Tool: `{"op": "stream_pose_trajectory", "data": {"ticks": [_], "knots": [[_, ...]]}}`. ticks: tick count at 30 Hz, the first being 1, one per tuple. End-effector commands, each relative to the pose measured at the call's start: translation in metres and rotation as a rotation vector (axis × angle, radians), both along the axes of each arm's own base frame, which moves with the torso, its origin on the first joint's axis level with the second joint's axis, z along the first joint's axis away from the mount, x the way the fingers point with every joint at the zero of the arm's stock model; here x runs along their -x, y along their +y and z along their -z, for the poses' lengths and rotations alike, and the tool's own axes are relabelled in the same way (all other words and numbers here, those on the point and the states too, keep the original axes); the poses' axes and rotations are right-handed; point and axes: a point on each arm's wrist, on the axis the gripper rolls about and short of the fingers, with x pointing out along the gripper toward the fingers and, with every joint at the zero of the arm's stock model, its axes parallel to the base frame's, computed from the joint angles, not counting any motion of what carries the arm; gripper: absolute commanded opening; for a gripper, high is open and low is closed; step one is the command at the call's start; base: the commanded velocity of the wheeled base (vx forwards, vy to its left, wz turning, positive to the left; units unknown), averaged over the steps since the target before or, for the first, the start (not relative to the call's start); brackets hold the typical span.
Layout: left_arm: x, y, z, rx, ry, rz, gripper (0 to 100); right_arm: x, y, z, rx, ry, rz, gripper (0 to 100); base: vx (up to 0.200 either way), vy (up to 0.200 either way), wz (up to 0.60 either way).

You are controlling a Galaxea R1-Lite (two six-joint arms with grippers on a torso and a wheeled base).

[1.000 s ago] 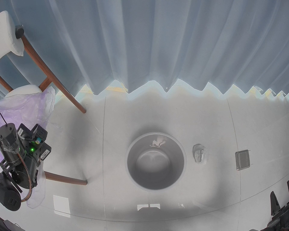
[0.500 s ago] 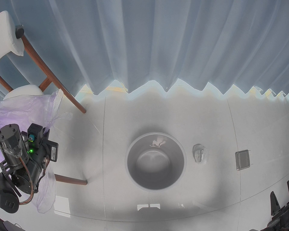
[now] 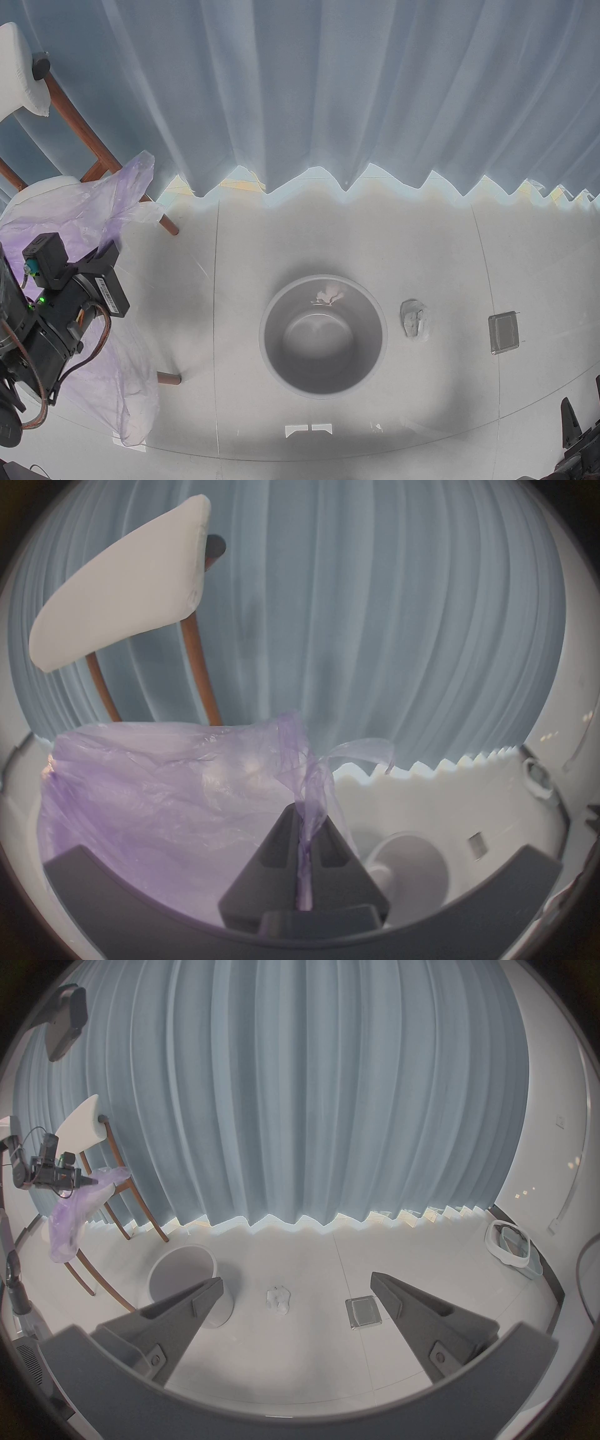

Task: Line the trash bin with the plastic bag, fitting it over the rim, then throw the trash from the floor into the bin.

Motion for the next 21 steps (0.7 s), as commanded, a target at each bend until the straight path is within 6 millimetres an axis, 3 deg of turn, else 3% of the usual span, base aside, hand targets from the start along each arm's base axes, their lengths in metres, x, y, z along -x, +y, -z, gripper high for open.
{"op": "stream_pose_trajectory", "data": {"ticks": [1, 16, 21], "knots": [[0.027, -0.012, -0.022, 0.14, -0.082, 0.201, 0, 0.0, 0.0, 0.005, 0.0, 0.001, -0.001, 100, 0.0, 0.0, 0.0], [0.065, -0.001, -0.067, 0.415, -0.143, 0.585, 0, 0.0, 0.0, 0.005, 0.0, 0.001, -0.001, 100, 0.0, 0.0, 0.0], [0.066, 0.004, -0.074, 0.423, -0.116, 0.589, 0, 0.0, 0.0, 0.005, 0.0, 0.001, -0.001, 100, 0.0, 0.0, 0.0]]}}
